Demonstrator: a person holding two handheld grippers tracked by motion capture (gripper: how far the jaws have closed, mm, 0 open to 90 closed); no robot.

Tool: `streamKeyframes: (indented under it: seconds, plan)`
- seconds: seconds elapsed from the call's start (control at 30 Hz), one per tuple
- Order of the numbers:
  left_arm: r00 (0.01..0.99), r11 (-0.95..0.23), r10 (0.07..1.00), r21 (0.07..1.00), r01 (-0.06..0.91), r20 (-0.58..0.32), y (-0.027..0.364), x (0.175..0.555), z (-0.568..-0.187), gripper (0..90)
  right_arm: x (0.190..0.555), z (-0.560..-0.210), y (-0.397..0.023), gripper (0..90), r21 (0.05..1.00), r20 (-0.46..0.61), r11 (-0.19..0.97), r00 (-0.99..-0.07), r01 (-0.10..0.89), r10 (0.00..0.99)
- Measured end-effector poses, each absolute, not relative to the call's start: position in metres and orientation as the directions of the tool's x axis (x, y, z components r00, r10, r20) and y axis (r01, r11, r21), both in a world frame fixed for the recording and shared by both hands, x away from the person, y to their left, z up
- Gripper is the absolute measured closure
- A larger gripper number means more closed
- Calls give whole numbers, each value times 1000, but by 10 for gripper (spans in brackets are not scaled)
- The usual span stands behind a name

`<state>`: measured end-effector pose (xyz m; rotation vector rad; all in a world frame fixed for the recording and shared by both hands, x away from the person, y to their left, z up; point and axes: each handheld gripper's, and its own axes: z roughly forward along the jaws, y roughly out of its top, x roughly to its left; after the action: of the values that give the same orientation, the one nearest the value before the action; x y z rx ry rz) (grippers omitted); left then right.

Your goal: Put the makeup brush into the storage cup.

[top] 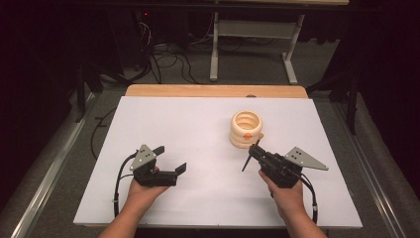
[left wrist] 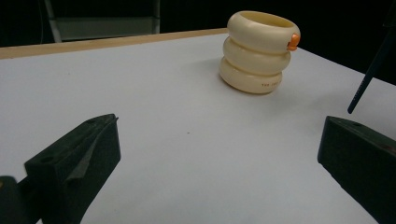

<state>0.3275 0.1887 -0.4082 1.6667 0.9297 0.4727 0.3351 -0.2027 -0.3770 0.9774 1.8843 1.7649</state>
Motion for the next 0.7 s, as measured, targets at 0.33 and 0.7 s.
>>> streamKeyframes:
  seconds: [0.33, 0.7]
  plan:
    - [609, -85, 780, 940, 331, -144, 197, 325, -411, 1, 338, -374, -215, 846, 979, 156, -27, -652, 203, 742]
    - [622, -104, 771, 938, 331, -134, 191, 324, -413, 1, 341, -371, -229, 847, 985, 135, -38, -609, 169, 781]
